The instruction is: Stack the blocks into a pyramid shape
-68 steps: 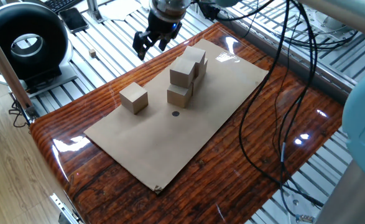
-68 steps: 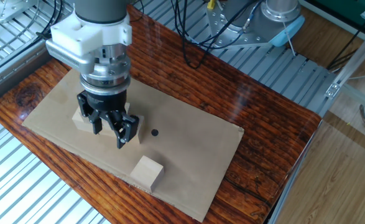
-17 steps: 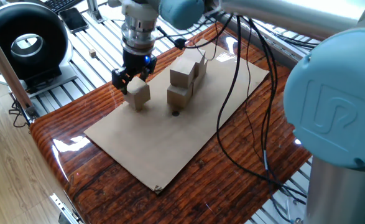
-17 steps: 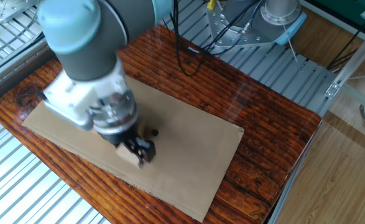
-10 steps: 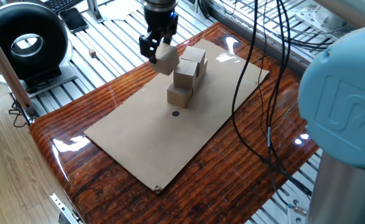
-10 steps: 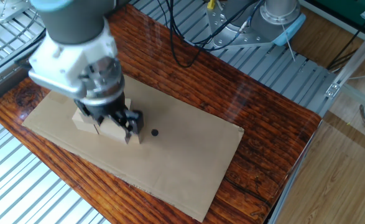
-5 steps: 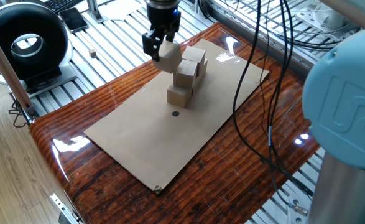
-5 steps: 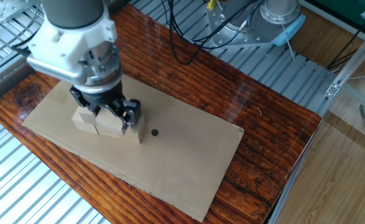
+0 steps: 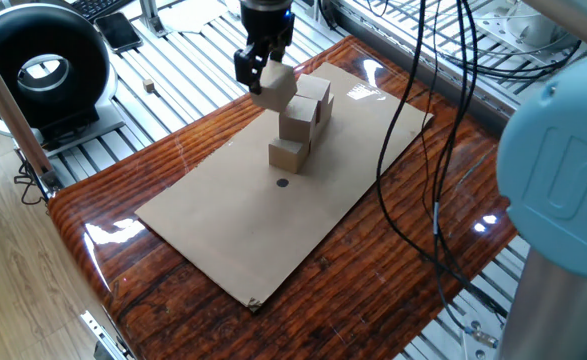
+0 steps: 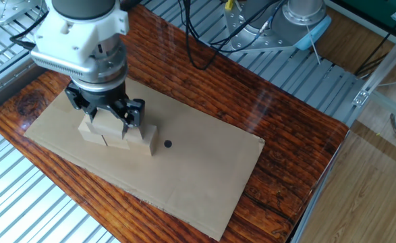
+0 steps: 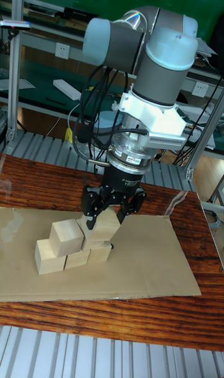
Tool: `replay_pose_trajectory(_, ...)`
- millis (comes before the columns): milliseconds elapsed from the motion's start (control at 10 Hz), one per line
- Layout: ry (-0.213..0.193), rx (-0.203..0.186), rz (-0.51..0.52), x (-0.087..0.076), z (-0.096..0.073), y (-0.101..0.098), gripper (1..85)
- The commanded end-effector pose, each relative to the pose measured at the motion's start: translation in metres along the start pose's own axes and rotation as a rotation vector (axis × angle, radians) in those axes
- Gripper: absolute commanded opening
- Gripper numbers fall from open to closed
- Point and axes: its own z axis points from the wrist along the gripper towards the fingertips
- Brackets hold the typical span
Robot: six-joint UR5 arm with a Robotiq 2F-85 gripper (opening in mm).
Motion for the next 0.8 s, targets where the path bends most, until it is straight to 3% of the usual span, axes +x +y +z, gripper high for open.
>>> replay_pose_trajectory(0, 0.008, -0.003, -0.05, 0.01, 0.0, -0.01, 21.3)
replay_pose_trajectory(300, 0.027, -0.022, -0.093, 0.026, -0.001, -0.02, 21.3)
replay_pose_trajectory(700, 0.011, -0.09, -0.061, 0.031, 0.002, -0.017, 21.3)
